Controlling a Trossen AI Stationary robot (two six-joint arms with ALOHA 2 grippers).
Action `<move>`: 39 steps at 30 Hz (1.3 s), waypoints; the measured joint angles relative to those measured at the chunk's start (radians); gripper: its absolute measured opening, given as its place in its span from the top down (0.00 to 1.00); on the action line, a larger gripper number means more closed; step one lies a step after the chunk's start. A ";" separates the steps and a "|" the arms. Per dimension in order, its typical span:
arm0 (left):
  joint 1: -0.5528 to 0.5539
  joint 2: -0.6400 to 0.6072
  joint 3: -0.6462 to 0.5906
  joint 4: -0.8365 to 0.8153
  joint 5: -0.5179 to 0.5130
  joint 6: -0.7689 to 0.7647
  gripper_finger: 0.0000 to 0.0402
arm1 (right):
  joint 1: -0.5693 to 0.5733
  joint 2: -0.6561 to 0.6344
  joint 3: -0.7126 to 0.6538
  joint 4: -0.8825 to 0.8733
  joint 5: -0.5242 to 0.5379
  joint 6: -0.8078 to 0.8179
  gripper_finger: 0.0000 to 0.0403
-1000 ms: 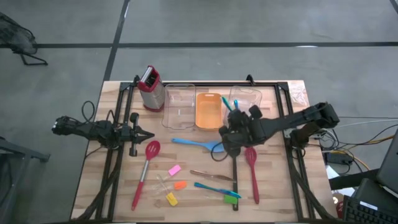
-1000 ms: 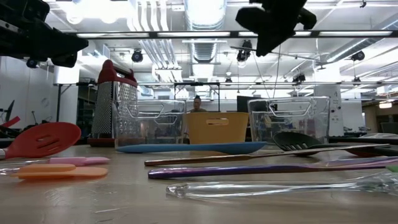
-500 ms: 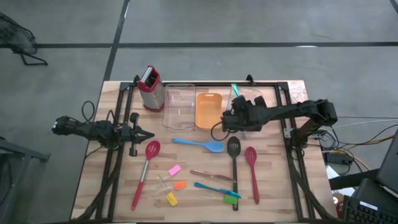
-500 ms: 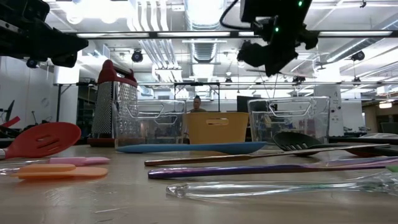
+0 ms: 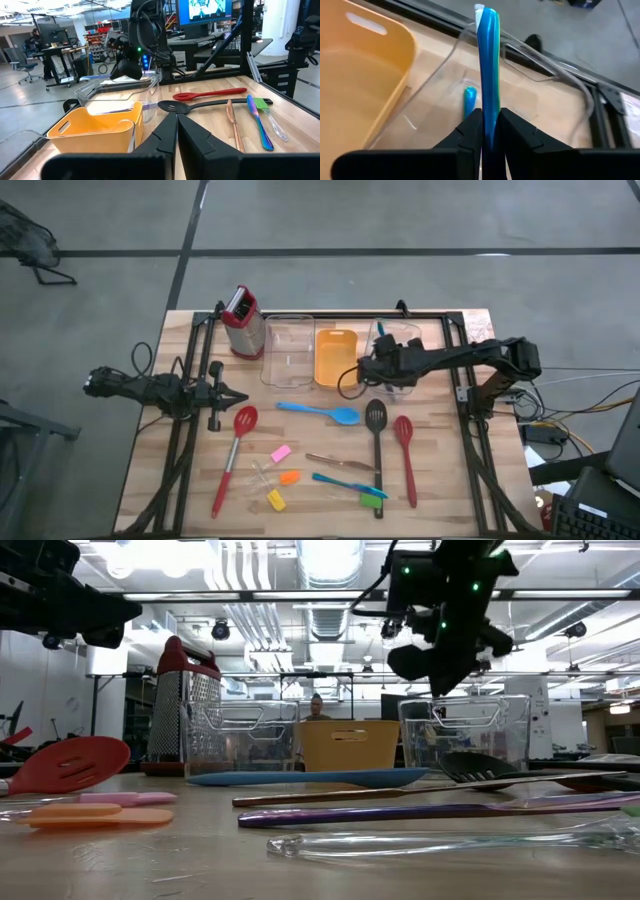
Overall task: Pick & Place Kitchen Items
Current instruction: Put the top blue knife into the right transparent bin, then put the gold knife into the right transparent bin
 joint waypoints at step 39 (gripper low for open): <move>0.000 0.000 0.000 0.000 0.000 0.000 0.95 | 0.144 -0.024 0.029 0.196 -0.158 -0.413 0.88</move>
